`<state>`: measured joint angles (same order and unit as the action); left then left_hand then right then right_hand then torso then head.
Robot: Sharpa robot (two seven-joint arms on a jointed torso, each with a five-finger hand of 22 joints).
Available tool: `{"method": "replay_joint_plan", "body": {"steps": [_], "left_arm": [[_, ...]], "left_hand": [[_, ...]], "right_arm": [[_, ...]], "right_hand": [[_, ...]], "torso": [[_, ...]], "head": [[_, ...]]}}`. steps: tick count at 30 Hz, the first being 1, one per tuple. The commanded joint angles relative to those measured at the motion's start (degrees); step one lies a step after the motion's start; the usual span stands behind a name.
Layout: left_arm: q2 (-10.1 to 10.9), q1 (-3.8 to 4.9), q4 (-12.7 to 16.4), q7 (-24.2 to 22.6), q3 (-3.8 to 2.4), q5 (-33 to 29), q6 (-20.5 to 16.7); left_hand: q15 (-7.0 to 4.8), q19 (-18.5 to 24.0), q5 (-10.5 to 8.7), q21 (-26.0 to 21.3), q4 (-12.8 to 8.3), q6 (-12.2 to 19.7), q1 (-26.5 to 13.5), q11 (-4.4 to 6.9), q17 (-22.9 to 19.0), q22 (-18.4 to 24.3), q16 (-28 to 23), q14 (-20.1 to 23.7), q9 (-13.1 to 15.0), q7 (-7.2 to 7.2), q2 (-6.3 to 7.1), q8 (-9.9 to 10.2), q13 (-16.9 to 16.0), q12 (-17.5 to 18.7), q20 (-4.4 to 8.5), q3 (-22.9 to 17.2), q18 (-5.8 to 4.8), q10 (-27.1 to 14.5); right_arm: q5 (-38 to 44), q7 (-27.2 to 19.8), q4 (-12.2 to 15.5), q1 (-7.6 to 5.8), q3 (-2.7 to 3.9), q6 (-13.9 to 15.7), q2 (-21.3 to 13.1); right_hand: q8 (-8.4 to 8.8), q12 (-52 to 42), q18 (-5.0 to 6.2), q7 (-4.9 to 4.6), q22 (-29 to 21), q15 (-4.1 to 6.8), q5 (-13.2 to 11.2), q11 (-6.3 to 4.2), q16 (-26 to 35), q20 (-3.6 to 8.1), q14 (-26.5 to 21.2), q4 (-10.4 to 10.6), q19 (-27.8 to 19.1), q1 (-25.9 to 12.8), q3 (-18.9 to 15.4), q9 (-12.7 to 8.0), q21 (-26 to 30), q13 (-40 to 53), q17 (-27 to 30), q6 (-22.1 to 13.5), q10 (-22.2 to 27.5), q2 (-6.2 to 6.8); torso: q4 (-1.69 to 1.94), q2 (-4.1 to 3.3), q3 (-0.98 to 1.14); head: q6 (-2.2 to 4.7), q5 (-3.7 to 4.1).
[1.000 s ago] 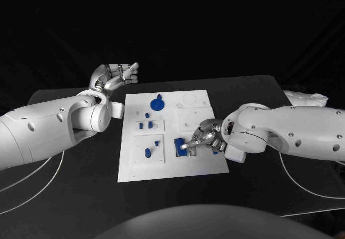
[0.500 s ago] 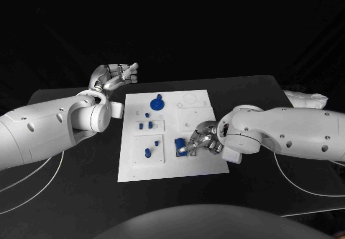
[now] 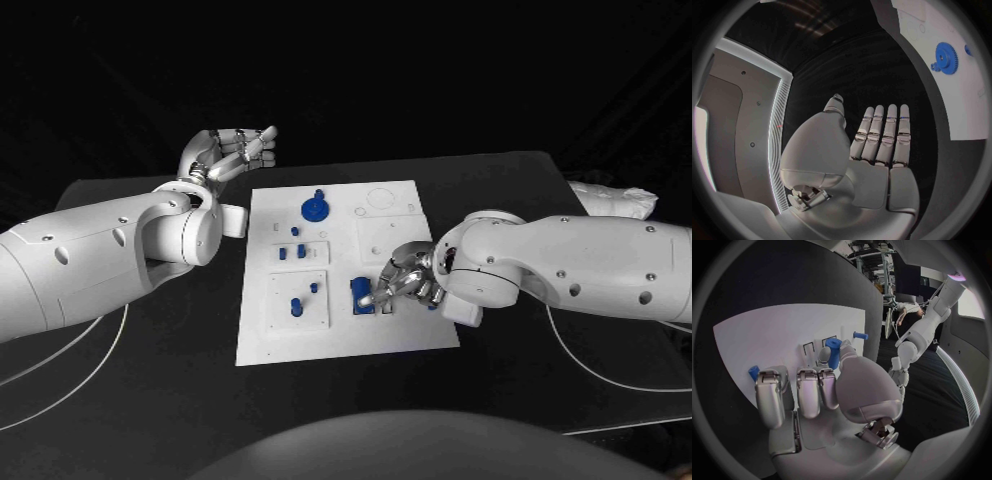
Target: Assemble the parts on the task board
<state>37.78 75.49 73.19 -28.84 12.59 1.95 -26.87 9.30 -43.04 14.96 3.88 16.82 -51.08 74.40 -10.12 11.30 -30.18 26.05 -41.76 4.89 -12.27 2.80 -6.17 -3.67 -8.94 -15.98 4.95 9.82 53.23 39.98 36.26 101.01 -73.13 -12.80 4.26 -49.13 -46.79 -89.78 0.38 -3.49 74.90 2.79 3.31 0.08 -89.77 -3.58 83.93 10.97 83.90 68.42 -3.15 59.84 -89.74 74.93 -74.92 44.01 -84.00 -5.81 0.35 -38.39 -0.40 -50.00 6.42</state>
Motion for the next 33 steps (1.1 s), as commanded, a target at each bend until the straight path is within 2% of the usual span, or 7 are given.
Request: {"method": "replay_joint_plan", "body": {"steps": [1, 13, 21, 23, 26, 28, 33], "left_arm": [[-0.1, 0.0, 0.1, -0.4, -0.05, 0.1, 0.9], [-0.2, 0.0, -0.1, -0.3, -0.05, 0.1, 1.0], [-0.1, 0.0, 0.0, -0.3, -0.05, 0.1, 1.0], [-0.1, 0.0, 0.0, -0.3, -0.05, 0.1, 1.0], [-0.1, 0.01, 0.0, -0.2, -0.05, 0.1, 0.8], [-0.1, 0.01, 0.1, -0.2, -0.05, 0.1, 0.7], [-0.1, 0.02, 0.1, -0.2, -0.05, 0.1, 0.6]], "left_hand": [[-0.06, -0.2, 0.22, -0.1, 0.0, 0.3, 0.1, 0.0, -0.1, 0.1, 0.2, 0.4, 0.1, -0.02, -0.53, -0.2, 0.0, -0.3, -0.18, -0.2, 0.57, -0.5], [-0.05, -0.1, 0.22, -0.1, 0.0, 0.3, 0.2, 0.0, -0.2, 0.2, 0.4, 0.5, 0.1, -0.03, -0.65, -0.3, 0.0, -0.4, -0.19, -0.1, 0.56, -0.5], [-0.05, -0.1, 0.22, -0.1, 0.0, 0.3, 0.2, 0.0, -0.2, 0.2, 0.4, 0.5, 0.1, -0.03, -0.65, -0.3, 0.0, -0.4, -0.19, -0.1, 0.56, -0.5], [-0.05, -0.1, 0.22, -0.1, 0.0, 0.3, 0.2, -0.01, -0.2, 0.2, 0.4, 0.5, 0.1, -0.03, -0.68, -0.3, 0.0, -0.4, -0.19, -0.1, 0.57, -0.6], [-0.05, -0.1, 0.22, -0.1, 0.0, 0.4, 0.2, -0.01, -0.2, 0.2, 0.4, 0.5, 0.1, -0.03, -0.68, -0.3, 0.0, -0.4, -0.19, -0.1, 0.57, -0.6], [-0.05, -0.1, 0.22, -0.1, 0.0, 0.4, 0.2, -0.01, -0.2, 0.3, 0.4, 0.5, 0.1, -0.03, -0.69, -0.3, 0.0, -0.4, -0.19, -0.1, 0.57, -0.6], [-0.05, -0.1, 0.22, -0.1, 0.0, 0.4, 0.2, 0.0, -0.3, 0.3, 0.4, 0.5, 0.1, -0.03, -0.69, -0.3, 0.0, -0.5, -0.19, -0.1, 0.57, -0.6]], "right_arm": [[1.2, 0.0, -0.4, 0.1, -0.05, 0.6, 0.2], [1.5, -0.5, -0.5, 0.36, -0.05, 1.1, 0.4], [0.9, -4.8, 2.7, -0.08, -0.04, 8.3, -3.5], [0.7, -5.7, 3.7, -0.65, -0.04, 8.9, -5.0], [1.4, -5.7, 5.8, -1.6, -0.05, 8.6, -8.4], [3.1, -5.1, 7.0, -1.94, -0.06, 7.7, -10.5], [10.1, -1.8, 9.5, -2.19, -0.13, 3.8, -15.1]], "right_hand": [[-0.15, -0.2, -0.38, 0.51, 15.1, 0.46, -0.2, -0.54, -0.2, 0.31, 6.1, -0.2, 6.1, 0.1, 0.3, 0.2, -0.3, 15.1, -15.1, 0.0, -6.0, -0.57], [0.04, -0.2, -0.38, 0.63, 15.1, 0.57, -0.2, -0.66, -0.2, 0.43, 6.1, -0.9, 6.1, 1.0, 0.5, 0.8, -0.3, 15.1, -15.1, 0.0, -6.0, -0.53], [0.06, -0.2, -0.38, 0.78, 15.1, 0.73, 0.3, -0.82, -0.2, 0.57, 6.1, -1.1, 6.1, 1.0, 0.1, 1.4, -0.3, 15.1, -15.1, 0.5, -6.0, 0.19], [2.67, -0.2, -0.38, 0.43, 15.1, 0.67, 1.0, -0.61, -0.2, 0.56, 6.1, -0.9, 6.1, 0.7, -0.2, 0.2, -0.3, 15.1, -15.1, -0.6, -6.0, 0.4], [11.08, -0.2, -0.38, -1.43, 15.1, -0.47, 3.8, 0.93, -0.2, -0.14, 6.1, -0.4, 6.1, 0.4, -0.4, -5.6, -0.3, 15.1, -15.1, -2.4, -6.0, 0.85], [15.45, -0.2, -0.38, -2.64, 15.1, -1.54, 5.9, 1.97, -0.2, -1.0, 6.1, -0.7, 6.1, 0.4, -0.5, -9.4, -0.3, 15.1, -15.1, -1.6, -6.0, 1.51], [20.87, -0.2, -0.38, -3.99, 15.1, -2.73, 10.7, 3.44, -0.2, -2.33, 6.1, -1.1, 6.1, -0.6, -0.5, -14.2, -0.3, 15.1, -15.1, -1.8, -6.0, 2.67]], "torso": [[0.0, 0.05, 0.02], [-0.02, -0.01, 0.0], [0.07, -0.05, 0.01], [0.08, -0.01, -0.04], [0.0, 0.07, -0.14], [-0.03, 0.06, -0.19], [-0.24, -0.05, -0.05]], "head": [[0.0, 0.0], [0.0, 0.12], [0.0, 0.13], [0.0, 0.28], [0.0, 0.58], [0.0, 1.13], [0.0, 2.42]]}}
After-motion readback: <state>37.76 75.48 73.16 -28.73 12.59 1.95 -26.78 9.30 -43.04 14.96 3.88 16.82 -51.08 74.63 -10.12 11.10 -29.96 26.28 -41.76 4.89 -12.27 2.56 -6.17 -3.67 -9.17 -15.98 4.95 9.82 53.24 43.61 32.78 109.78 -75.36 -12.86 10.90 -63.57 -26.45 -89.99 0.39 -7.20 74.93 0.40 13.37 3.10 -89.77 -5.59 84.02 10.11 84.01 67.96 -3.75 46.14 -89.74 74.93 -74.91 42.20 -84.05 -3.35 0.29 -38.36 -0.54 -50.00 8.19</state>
